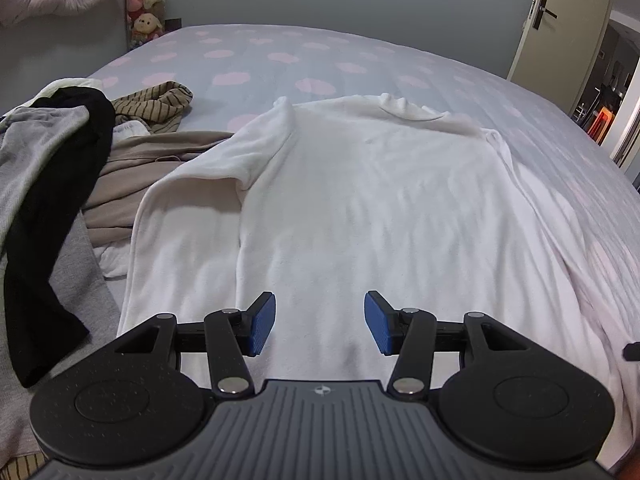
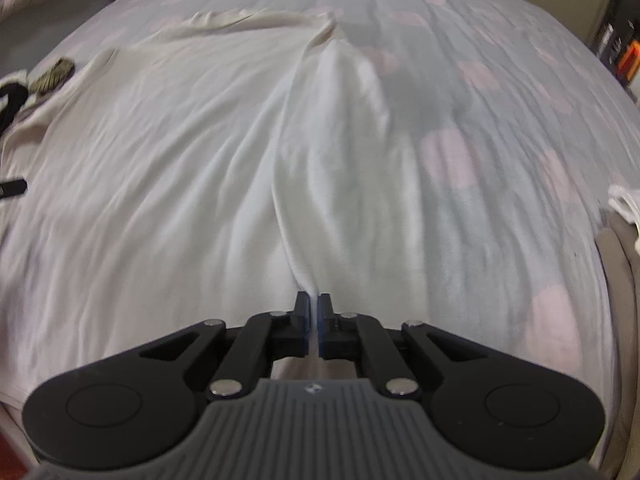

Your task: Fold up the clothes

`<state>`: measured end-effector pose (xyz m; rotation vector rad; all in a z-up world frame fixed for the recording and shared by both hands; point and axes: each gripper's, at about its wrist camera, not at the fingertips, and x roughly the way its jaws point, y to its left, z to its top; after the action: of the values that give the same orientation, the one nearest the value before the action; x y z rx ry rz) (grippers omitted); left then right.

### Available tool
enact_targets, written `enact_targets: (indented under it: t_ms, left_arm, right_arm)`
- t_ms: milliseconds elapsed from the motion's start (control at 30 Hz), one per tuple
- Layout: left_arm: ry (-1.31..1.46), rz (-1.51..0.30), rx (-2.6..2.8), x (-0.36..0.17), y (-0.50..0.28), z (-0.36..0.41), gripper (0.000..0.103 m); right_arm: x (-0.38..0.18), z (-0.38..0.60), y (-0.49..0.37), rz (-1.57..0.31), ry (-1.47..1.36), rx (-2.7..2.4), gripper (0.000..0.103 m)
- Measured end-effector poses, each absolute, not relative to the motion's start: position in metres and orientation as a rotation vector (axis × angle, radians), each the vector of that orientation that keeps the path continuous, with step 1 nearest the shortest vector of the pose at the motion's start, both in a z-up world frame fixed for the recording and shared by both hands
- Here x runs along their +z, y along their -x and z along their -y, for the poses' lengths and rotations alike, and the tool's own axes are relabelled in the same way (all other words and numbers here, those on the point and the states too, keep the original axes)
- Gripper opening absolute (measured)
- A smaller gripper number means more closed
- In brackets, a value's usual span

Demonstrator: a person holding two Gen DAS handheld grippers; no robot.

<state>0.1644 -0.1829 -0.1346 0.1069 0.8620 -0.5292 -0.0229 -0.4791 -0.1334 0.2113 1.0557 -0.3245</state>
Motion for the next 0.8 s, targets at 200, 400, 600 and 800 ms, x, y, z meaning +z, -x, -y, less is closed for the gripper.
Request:
enact_targets:
  t_ms: [200,400,600,800]
  left_arm:
    - [-0.096,-0.871,-0.555,-0.136,-0.164,0.186,0.047]
    - [-0.072,-0.882,-0.562,-0.135,-0.164,0.184,0.047]
    - [-0.057,-0.892,-0.559,-0.136,-0.165,0.182,0.047]
    - [-0.071,-0.918,-0.568,-0.142,-0.167,0.185,0.047]
  right_arm:
    - [-0.105,0.5,0.025,-1.032,-0.193,-0.399,0.004]
    - [-0.075,0.547,0.022,-1.014,-0.199,-0.499,0.004]
    - [-0.053,0.598,0.018,-0.999,-0.194,-0.612,0.004]
    - [-0.042,0.648,0.008,-0.973,-0.159,-0.716,0.004]
